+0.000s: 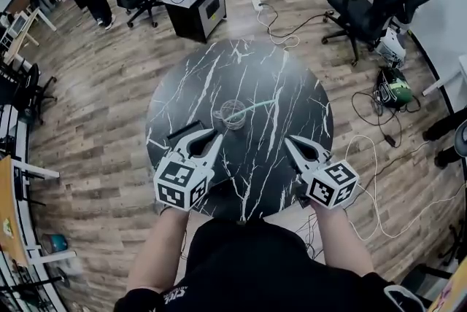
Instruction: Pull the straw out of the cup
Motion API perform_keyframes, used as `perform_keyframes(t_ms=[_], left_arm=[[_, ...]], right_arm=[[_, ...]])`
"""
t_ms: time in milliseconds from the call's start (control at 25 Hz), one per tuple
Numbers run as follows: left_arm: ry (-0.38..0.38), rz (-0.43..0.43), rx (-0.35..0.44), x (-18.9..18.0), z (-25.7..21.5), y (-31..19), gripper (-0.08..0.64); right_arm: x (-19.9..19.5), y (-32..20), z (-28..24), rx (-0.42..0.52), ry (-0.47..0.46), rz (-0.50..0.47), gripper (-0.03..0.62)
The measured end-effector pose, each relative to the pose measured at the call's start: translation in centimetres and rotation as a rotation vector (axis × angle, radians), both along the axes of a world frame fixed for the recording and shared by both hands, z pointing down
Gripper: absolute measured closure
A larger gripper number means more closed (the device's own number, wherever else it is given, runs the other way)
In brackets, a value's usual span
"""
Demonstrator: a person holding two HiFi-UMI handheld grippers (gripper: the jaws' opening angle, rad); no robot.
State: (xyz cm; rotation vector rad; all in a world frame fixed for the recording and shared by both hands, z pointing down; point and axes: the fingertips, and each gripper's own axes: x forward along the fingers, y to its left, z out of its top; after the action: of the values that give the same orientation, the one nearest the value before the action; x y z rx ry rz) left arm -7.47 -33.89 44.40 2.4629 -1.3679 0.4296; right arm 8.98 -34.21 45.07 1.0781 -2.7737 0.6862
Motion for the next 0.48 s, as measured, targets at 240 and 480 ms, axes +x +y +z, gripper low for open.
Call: perform_keyframes(t_ms=[240, 480], left_arm=[[-0.012, 0.059, -0.017, 0.3, 1.2, -2.4, 0.465], [-0.049, 0.128, -0.047, 0.3, 3.8, -5.0, 0.431]], right_arm=[[-1.2, -1.7, 0.8, -0.023, 0.030, 0.010, 0.586], [-2.5, -3.3, 1.3, -0.024, 0.067, 0.002, 0.586]])
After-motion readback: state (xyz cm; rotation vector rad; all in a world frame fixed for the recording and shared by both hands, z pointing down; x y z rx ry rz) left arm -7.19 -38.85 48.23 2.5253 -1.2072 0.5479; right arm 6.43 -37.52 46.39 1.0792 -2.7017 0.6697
